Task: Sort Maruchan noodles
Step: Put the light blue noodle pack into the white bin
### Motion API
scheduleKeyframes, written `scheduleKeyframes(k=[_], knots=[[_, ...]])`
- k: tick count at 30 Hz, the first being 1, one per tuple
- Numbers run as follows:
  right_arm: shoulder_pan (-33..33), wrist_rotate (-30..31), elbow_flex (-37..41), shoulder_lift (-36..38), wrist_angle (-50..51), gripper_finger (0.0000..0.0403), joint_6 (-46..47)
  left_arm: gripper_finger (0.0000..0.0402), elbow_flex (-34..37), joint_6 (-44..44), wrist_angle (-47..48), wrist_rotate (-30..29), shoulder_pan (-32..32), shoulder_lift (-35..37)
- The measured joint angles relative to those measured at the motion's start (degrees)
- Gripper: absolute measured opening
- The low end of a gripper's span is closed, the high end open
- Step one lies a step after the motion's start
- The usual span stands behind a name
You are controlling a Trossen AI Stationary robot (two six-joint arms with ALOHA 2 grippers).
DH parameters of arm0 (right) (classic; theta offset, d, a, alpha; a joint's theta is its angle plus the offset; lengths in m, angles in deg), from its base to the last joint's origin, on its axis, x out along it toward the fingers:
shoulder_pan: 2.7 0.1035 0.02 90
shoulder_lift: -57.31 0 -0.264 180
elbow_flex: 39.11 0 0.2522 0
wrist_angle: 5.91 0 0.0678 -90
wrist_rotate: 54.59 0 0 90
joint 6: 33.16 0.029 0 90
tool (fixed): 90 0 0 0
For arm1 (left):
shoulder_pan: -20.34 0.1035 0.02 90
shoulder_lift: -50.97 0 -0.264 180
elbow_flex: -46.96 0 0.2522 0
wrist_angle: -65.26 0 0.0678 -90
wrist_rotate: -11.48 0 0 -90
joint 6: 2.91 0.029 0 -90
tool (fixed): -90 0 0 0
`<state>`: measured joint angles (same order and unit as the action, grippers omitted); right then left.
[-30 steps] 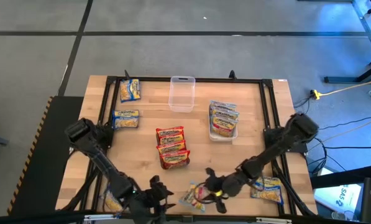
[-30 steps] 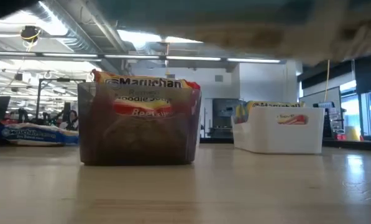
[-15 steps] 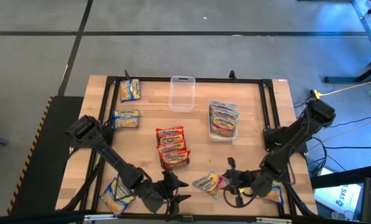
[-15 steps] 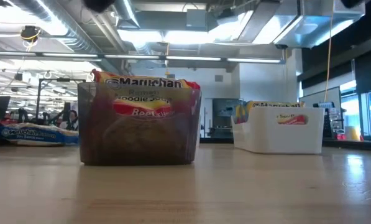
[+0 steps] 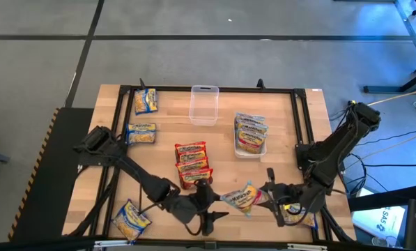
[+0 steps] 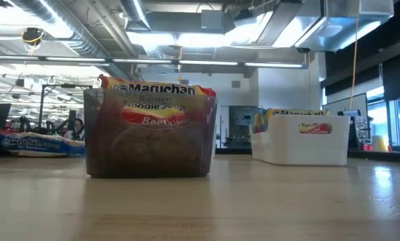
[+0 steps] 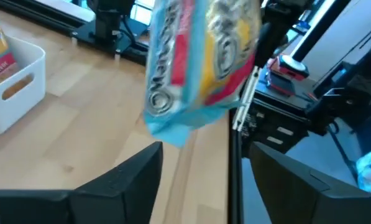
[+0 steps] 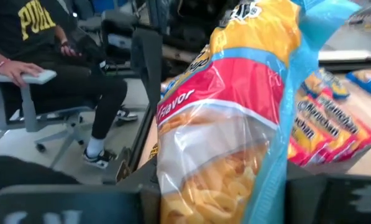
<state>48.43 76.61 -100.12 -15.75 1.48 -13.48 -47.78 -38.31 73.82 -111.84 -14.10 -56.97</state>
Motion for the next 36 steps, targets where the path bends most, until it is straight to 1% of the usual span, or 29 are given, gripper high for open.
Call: scheduleKeyframes(k=[4,7,12,16,18,22,27,31,34,36], knots=[[-0.2,1.3,0.0,-1.2,-4.0,0.0105,-4.3,0.0266,0.0,0.9,-0.6,-1.0,1.0,0.0],[-0.2,2.2,0.0,-1.7,-8.8,0.0105,-8.9,0.0279,-0.1,2.6,-2.6,-2.6,1.0,0.0],[-0.2,1.5,0.0,-1.8,-13.7,0.0105,-13.4,0.0283,-0.1,12.2,-11.3,-5.4,-0.6,0.0],[-0.2,1.5,0.0,-3.1,-23.1,0.0105,-21.9,0.0283,-0.1,18.4,-18.1,-6.0,-0.8,0.0],[-0.4,1.0,0.0,-4.1,-28.2,0.0105,-26.3,0.0283,-0.1,21.2,-21.3,-7.2,-0.6,0.0],[-2.1,-2.1,0.0,-5.6,-34.9,0.0105,-31.7,0.0283,-0.1,28.9,-29.1,-7.7,-0.6,-0.1],[-4.7,-4.0,0.0,-5.6,-37.8,0.0105,-34.5,0.0281,-0.1,35.9,-36.4,-7.5,-0.7,-0.1],[-7.0,-6.5,0.0,-5.6,-38.4,0.0105,-35.2,0.0279,-0.1,37.2,-39.1,-5.2,-0.3,-0.1],[-8.5,-10.2,0.0,-5.6,-39.3,0.0105,-35.2,0.0278,-0.1,37.5,-39.3,-5.7,0.0,-0.1],[-9.0,-11.2,0.0,-5.6,-39.8,0.0105,-35.2,0.0273,-0.1,37.5,-39.3,-6.2,0.3,-0.1]])
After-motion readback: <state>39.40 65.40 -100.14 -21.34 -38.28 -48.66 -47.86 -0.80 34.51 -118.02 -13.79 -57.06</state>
